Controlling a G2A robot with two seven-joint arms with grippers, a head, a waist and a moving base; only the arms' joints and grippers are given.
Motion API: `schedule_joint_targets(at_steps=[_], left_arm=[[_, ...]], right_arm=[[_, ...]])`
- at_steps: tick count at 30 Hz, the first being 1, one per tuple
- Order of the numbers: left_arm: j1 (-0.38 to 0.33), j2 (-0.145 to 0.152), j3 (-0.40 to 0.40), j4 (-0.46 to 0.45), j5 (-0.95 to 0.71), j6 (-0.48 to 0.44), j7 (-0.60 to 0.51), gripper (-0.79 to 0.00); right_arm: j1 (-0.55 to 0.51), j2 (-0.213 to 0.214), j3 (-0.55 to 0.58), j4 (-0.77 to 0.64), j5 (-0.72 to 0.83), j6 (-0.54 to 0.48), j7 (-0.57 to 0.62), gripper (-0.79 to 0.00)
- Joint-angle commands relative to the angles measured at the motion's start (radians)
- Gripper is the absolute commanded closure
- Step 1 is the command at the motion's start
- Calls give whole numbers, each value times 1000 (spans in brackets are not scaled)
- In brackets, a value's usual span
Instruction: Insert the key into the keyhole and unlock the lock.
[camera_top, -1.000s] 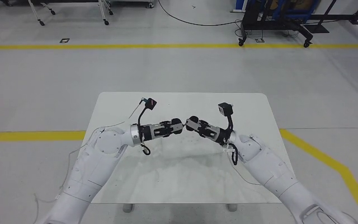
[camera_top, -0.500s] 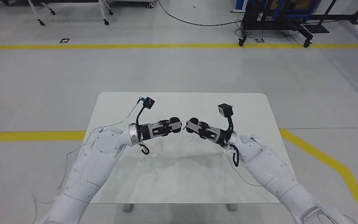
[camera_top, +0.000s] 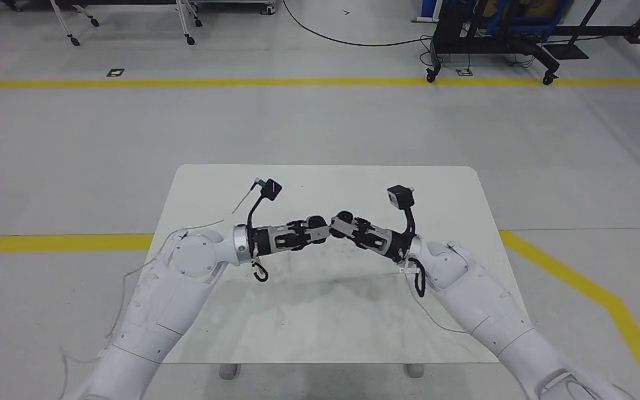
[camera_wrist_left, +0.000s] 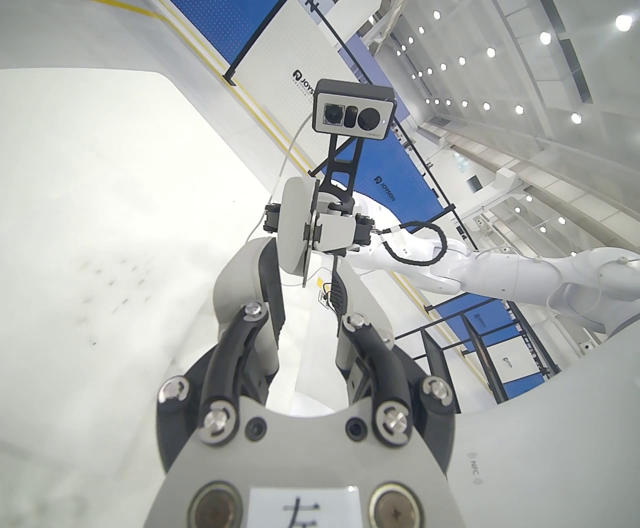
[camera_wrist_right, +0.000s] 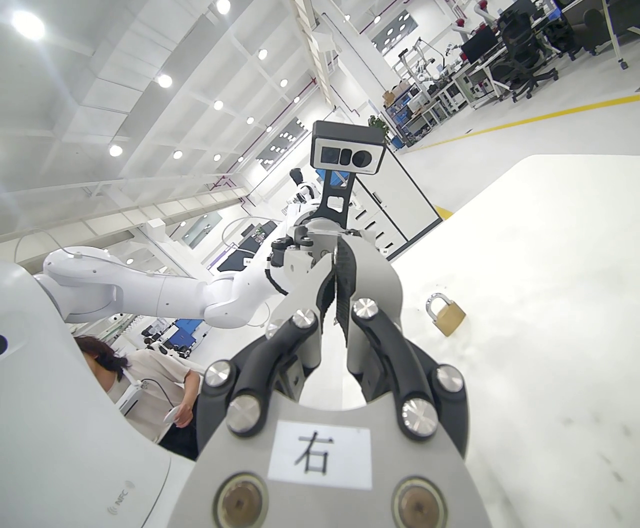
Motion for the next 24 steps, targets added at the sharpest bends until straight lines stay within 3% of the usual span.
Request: schedule_joint_targets(at_steps=[1, 2, 4, 10, 11, 12, 13, 15, 20, 24], left_arm=[[-1, -1, 4, 0, 0, 2, 1, -139], [-2, -1, 6, 1, 2, 2, 2, -120], [-3, -1, 8, 2, 5, 0, 4, 0], [-4, 0, 6, 11, 2, -3, 18, 0], [-3, 1, 3, 12, 3, -2, 24, 0], [-2, 1, 0, 12, 2, -2, 27, 0], [-2, 2, -3, 11, 2, -2, 29, 0], [0, 4, -8, 9, 2, -1, 32, 0], [3, 10, -30, 5, -9, -9, 32, 0], [6, 20, -67, 4, -49, -9, -10, 0]], right_arm=[[-1, -1, 1, -1, 0, 0, 2, 0], [-1, -2, 1, -2, -1, 1, 4, 0], [-1, -3, 1, -2, -4, 3, 8, 0], [-1, -8, 4, -1, -6, 3, 13, 0], [-1, -8, 5, 0, -7, 2, 13, -65], [-1, -8, 7, 1, -7, 0, 12, -271], [-2, -9, 8, 1, -8, -1, 14, -363], [-3, -10, 8, 1, -5, -4, 20, -440], [-3, -9, 16, 8, -3, -8, 34, -486], [-8, -5, 34, 17, 11, -22, 47, -416]])
